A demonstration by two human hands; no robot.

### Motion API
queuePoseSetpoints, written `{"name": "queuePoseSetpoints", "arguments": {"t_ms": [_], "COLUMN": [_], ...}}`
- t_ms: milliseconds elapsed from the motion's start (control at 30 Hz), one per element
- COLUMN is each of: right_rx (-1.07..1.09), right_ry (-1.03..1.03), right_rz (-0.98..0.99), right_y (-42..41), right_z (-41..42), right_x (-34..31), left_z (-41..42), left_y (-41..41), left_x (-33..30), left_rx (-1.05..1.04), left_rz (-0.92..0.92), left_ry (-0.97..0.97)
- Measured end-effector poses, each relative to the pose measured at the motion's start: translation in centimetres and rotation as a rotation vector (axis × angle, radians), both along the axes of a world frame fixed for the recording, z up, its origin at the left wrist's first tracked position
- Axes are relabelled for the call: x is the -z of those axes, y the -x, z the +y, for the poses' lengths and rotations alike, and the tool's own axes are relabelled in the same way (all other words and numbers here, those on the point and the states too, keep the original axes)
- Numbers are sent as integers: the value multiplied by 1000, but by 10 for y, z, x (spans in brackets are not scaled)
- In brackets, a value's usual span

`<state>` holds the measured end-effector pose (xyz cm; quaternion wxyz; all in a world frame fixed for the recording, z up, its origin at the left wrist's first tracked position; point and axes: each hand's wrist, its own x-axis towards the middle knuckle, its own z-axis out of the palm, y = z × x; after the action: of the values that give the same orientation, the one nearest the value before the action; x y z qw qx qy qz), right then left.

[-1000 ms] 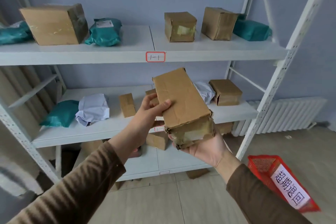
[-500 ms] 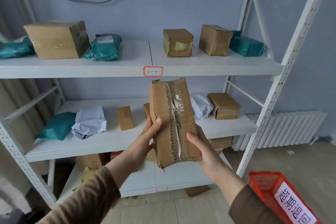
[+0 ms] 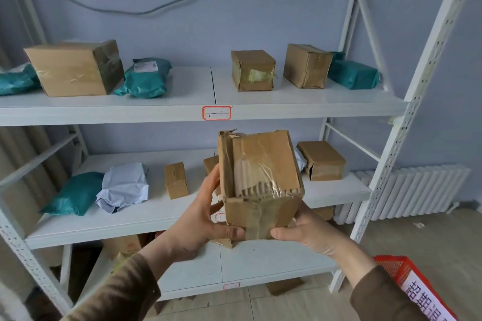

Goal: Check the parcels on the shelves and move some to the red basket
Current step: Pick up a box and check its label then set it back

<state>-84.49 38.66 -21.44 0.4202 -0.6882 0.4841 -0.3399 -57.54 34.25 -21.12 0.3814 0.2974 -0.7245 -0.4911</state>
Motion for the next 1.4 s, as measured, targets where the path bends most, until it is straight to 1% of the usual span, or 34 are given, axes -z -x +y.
{"name": "queuePoseSetpoints", "arguments": {"t_ms": [67,100,167,200,267,300,367,433,500,567,600,667,733,767,833,933,1000,1067,1100,1167,1233,1400], "right_rx": [-5,3,87,139,229,263,292,278,272,248,215,130,75,62,86,217,339,457,498,540,550,514], "right_ry": [61,108,183,211,271,284,288,273,209,81,16,-101,-171,-162,-110,48,154,291,348,449,501,456], "right_rz": [-33,-64,-112,-116,-64,-39,-51,-98,-214,-408,-473,-508,-468,-445,-419,-346,-215,16,95,180,199,98], "right_y": [-2,-7,-18,-25,-37,-41,-44,-44,-41,-37,-35,-32,-33,-34,-37,-45,-51,-56,-59,-64,-67,-63], "right_z": [-1,1,1,0,0,1,2,3,2,2,3,5,8,8,7,10,10,8,9,11,13,12], "right_x": [-7,-14,-25,-30,-37,-39,-41,-42,-39,-39,-38,-36,-31,-28,-23,-27,-29,-25,-24,-23,-22,-18], "left_z": [-1,-1,-3,-5,-9,-11,-16,-18,-17,-19,-18,-20,-19,-19,-17,-18,-19,-21,-20,-18,-16,-11], "left_y": [-1,-2,1,4,14,20,27,30,32,33,35,36,38,38,40,40,40,43,44,47,46,42], "left_x": [-1,0,3,6,5,4,0,-5,-10,-11,-12,-10,-8,-7,-6,-4,1,5,7,9,9,-3], "left_rx": [8,20,29,17,-9,-36,-90,-114,-119,-118,-132,-141,-147,-148,-171,-195,-170,-133,-124,-123,-144,-168], "left_rz": [56,119,266,311,382,422,513,592,644,676,679,683,671,656,602,524,564,579,569,560,571,573], "left_ry": [-80,-147,-303,-359,-423,-458,-525,-563,-611,-654,-667,-676,-663,-652,-633,-594,-662,-704,-697,-678,-664,-563]}}
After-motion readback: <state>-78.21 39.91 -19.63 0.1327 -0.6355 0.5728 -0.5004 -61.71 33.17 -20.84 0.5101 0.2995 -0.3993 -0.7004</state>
